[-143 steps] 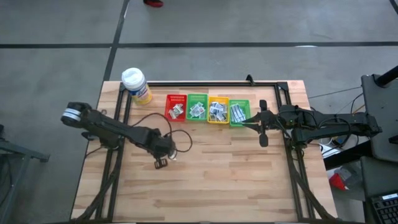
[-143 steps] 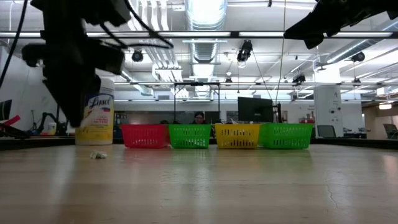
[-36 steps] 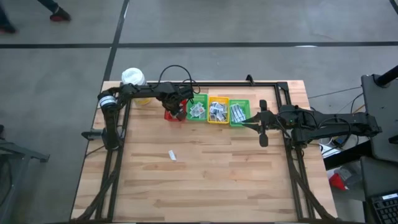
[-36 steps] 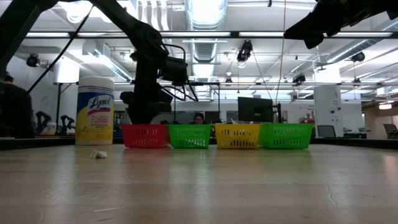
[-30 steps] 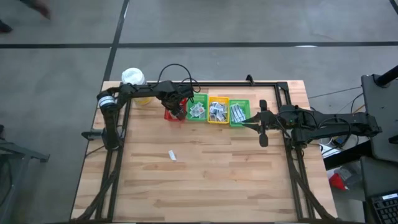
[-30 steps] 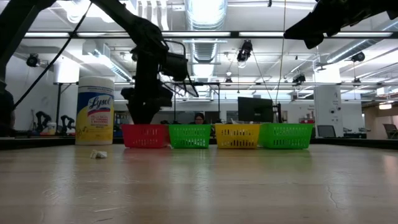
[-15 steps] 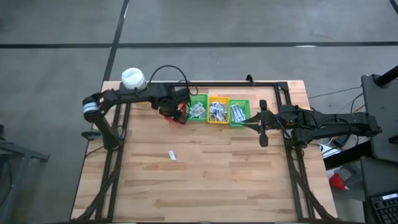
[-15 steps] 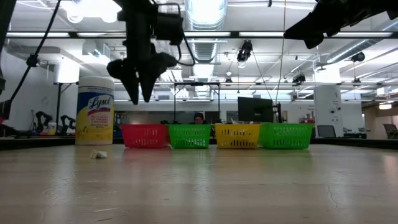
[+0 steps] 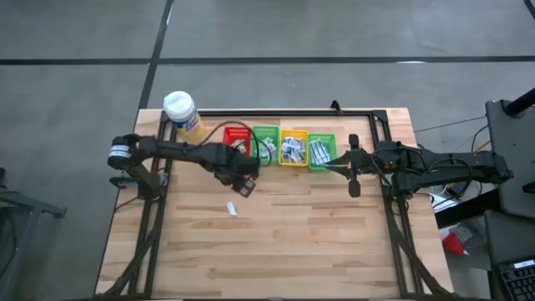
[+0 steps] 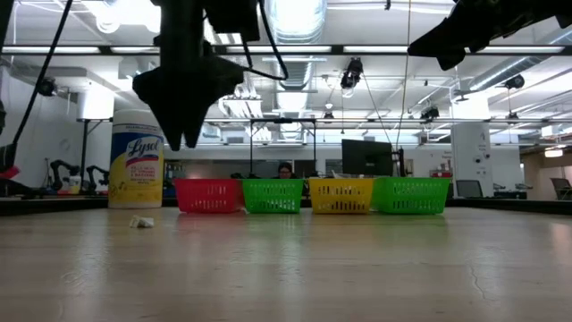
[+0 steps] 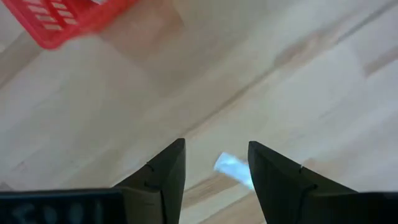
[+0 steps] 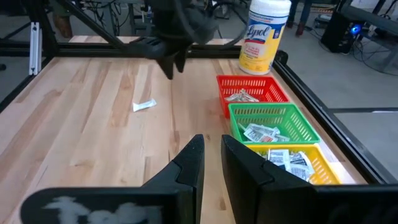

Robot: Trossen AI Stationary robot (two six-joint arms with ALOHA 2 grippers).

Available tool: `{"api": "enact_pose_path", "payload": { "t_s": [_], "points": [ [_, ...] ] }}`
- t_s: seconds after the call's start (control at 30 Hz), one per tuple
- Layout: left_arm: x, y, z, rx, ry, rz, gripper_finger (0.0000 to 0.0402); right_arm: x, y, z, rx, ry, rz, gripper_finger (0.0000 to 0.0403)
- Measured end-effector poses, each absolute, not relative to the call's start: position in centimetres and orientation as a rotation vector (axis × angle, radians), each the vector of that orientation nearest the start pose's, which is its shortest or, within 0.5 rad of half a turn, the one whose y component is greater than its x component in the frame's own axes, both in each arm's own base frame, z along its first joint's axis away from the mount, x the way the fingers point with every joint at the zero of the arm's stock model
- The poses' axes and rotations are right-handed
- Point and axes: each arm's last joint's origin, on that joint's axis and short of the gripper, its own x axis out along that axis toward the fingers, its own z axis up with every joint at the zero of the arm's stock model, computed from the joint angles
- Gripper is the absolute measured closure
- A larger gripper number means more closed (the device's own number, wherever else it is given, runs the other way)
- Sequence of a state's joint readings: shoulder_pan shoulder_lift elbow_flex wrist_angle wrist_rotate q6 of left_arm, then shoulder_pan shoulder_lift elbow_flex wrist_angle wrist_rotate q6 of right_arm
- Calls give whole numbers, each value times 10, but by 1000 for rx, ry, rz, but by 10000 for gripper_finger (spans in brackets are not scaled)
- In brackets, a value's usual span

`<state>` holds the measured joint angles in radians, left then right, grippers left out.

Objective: Pick & Place First Aid Supplies
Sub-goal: Put the green bandage into the red bin

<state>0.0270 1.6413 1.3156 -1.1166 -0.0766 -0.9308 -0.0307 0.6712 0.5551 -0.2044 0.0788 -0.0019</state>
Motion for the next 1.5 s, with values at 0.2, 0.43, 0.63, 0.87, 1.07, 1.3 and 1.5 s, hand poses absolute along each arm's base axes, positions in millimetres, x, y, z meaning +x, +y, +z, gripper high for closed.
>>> {"api": "enact_pose_path", "payload": {
  "t_s": [0.2,0.43,0.63,0.87,1.07,1.3,1.5],
  "points": [
    [295,-4,228,-660,1353,714,234,155,-7,269,-10,321,-108,351],
    [290,-16,201,-672,1361,650,234,155,-7,268,-9,321,-108,351],
    [285,-20,182,-705,1362,630,234,155,-7,268,-10,321,-108,351],
    [280,-26,170,-665,1390,569,234,155,-7,268,-9,321,-108,351],
    [279,-27,162,-647,1362,526,234,155,-7,269,-9,321,-108,351],
    [275,-26,154,-639,1368,532,234,155,-7,268,-10,321,-108,351],
    [274,-26,152,-636,1365,520,236,155,-7,268,-9,321,-108,351]
  ]
}}
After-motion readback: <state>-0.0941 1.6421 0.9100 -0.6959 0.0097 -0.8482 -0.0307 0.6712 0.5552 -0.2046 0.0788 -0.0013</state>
